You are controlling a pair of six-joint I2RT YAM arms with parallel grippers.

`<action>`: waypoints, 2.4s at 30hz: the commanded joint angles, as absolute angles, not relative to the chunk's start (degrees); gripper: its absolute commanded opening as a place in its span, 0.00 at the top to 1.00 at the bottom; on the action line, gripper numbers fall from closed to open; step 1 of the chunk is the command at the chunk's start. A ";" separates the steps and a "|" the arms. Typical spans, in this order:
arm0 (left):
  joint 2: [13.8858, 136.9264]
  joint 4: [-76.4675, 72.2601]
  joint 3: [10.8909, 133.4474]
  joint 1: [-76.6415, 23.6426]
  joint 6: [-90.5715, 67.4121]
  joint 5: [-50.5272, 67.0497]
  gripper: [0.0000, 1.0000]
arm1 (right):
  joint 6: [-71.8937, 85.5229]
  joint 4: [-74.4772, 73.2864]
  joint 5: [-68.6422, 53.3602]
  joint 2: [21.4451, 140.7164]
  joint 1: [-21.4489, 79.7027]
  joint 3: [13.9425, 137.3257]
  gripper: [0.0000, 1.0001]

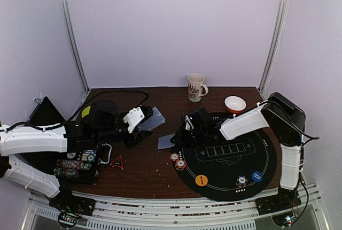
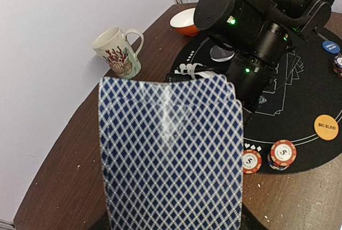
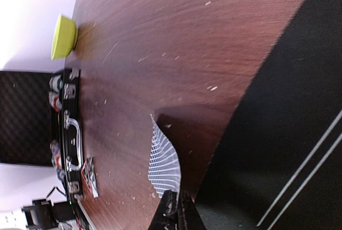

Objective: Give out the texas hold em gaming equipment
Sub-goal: Distribute the poker card in the big blind area, then pick up the poker card from the face-down deck piles.

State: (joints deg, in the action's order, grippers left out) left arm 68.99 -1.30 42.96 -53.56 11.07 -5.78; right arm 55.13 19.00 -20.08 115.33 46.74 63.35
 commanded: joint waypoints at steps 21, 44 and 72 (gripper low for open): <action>67.00 -6.25 41.63 -53.17 14.02 -2.82 0.48 | 21.40 -10.80 -18.70 93.31 46.45 73.69 0.42; 66.51 -6.26 40.89 -53.22 15.45 -1.22 0.49 | 13.84 -12.17 -18.95 100.09 53.02 85.02 0.34; 66.66 -6.79 40.52 -53.22 15.73 -2.11 0.52 | 12.65 -18.82 -14.07 98.26 53.64 87.58 0.64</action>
